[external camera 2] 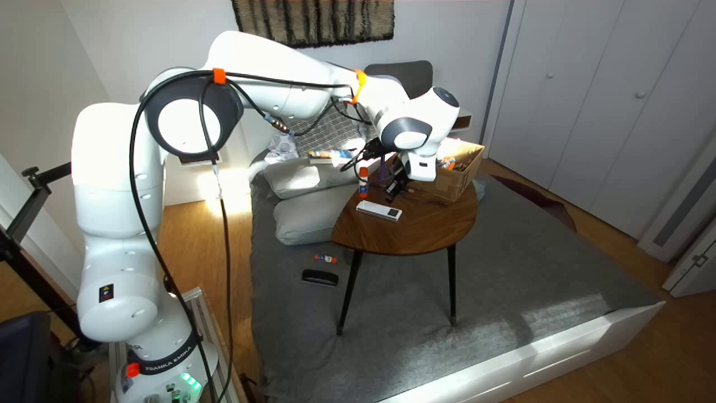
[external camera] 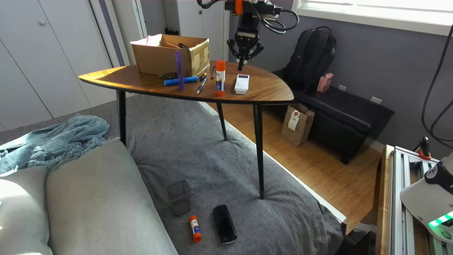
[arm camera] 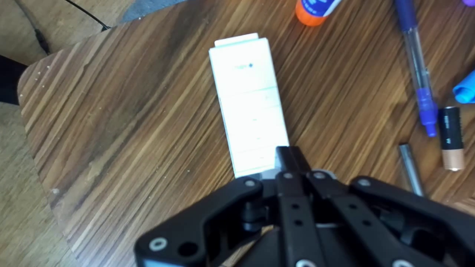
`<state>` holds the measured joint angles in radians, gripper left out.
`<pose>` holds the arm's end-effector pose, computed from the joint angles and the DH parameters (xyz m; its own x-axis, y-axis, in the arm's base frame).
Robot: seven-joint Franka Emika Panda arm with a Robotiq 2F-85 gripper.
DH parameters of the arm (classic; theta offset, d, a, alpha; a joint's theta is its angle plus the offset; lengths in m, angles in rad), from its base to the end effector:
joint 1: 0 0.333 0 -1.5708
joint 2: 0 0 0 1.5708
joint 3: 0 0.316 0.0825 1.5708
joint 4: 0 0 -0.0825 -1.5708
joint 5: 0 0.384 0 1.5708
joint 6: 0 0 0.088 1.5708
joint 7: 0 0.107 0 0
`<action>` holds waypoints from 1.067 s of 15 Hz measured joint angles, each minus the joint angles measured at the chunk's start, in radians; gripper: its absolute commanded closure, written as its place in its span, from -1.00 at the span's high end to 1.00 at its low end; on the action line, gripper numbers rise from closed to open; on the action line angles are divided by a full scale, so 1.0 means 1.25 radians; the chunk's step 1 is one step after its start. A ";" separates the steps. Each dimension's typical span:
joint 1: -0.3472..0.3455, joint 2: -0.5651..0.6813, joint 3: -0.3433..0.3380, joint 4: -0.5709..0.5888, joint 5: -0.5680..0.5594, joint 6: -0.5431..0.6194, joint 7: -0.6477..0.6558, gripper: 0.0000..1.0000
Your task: Press three buttons on the white remote
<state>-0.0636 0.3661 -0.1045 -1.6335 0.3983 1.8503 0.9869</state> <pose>0.6441 -0.0713 0.4006 0.2659 -0.8962 -0.3552 -0.9621 -0.2697 -0.0399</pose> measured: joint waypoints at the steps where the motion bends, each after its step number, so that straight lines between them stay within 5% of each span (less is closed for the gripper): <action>1: 0.000 -0.009 0.000 0.000 -0.001 0.000 0.000 -1.00; 5: 0.005 -0.044 0.002 0.000 -0.012 -0.007 0.000 -1.00; 7: 0.013 -0.063 0.004 -0.001 -0.035 -0.008 0.000 -0.46; 16: 0.086 -0.145 0.028 -0.027 -0.296 0.015 -0.003 0.77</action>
<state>0.0441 0.1844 -0.0699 -1.6672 0.0277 1.8694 0.9836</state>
